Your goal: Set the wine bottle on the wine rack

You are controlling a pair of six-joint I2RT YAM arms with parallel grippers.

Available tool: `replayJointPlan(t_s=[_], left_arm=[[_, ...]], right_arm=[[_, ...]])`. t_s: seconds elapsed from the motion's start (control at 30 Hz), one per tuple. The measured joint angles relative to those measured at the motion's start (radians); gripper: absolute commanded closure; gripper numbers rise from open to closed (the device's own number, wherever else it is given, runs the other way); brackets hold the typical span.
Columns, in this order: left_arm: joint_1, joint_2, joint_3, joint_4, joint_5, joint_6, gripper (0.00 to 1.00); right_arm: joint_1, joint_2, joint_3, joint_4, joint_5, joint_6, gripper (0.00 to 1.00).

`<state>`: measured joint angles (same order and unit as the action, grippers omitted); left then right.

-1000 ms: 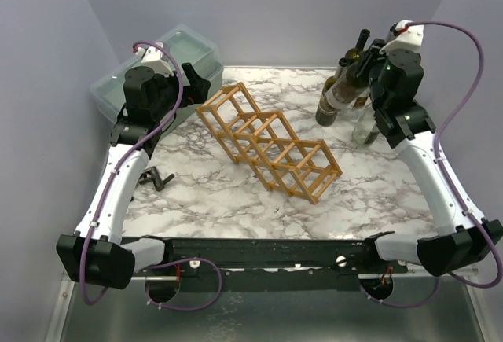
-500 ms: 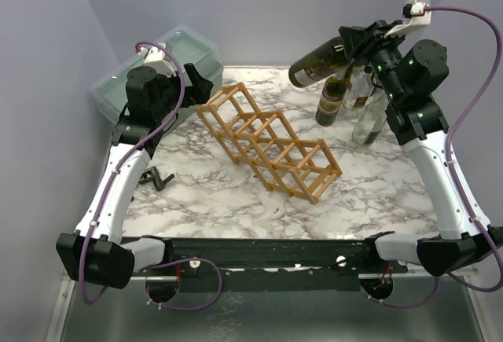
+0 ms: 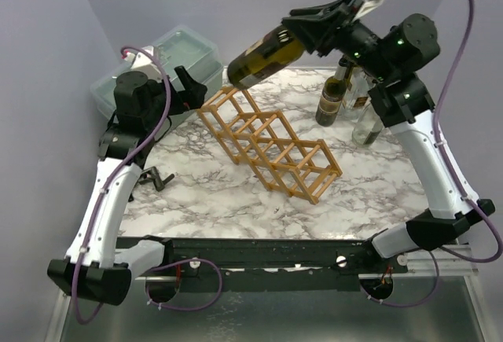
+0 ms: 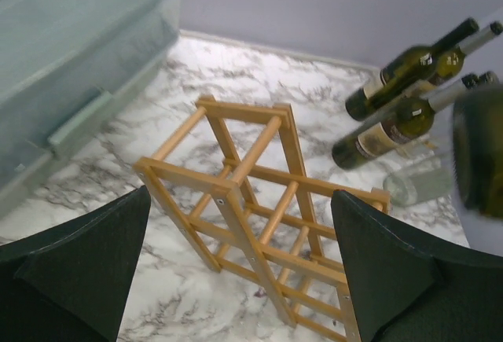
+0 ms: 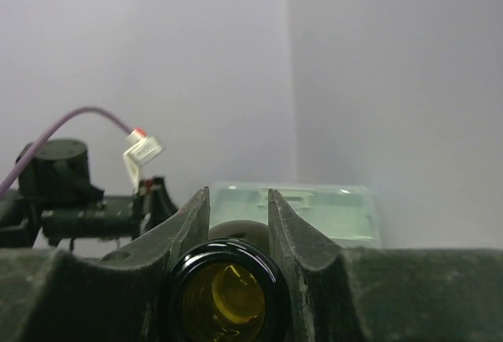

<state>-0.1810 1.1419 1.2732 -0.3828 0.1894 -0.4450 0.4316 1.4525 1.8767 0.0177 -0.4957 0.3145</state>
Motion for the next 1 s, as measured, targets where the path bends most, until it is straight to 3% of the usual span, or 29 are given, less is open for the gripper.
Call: replayJointPlan(t_s=[0.2, 0.3, 0.4, 0.77, 1.0], left_arm=[[0.0, -0.095, 0.158, -0.092, -0.286, 0.101, 0.01], [0.009, -0.073, 0.239, -0.106, -0.465, 0.133, 0.01], [0.045, -0.035, 0.251, -0.115, -0.553, 0.135, 0.01], [0.122, 0.123, 0.055, -0.106, -0.536, 0.183, 0.01], [0.129, 0.108, 0.032, -0.074, -0.507, 0.203, 0.01]], right_arm=[[0.28, 0.066, 0.111, -0.134, -0.006, -0.126, 0.99], [0.386, 0.071, 0.098, -0.207, 0.011, -0.19, 0.99], [0.473, 0.056, 0.036, -0.241, 0.055, -0.273, 0.99], [0.937, 0.163, -0.052, -0.467, 0.49, -0.636, 0.99], [1.074, 0.291, -0.148, -0.511, 0.743, -0.755, 0.99]])
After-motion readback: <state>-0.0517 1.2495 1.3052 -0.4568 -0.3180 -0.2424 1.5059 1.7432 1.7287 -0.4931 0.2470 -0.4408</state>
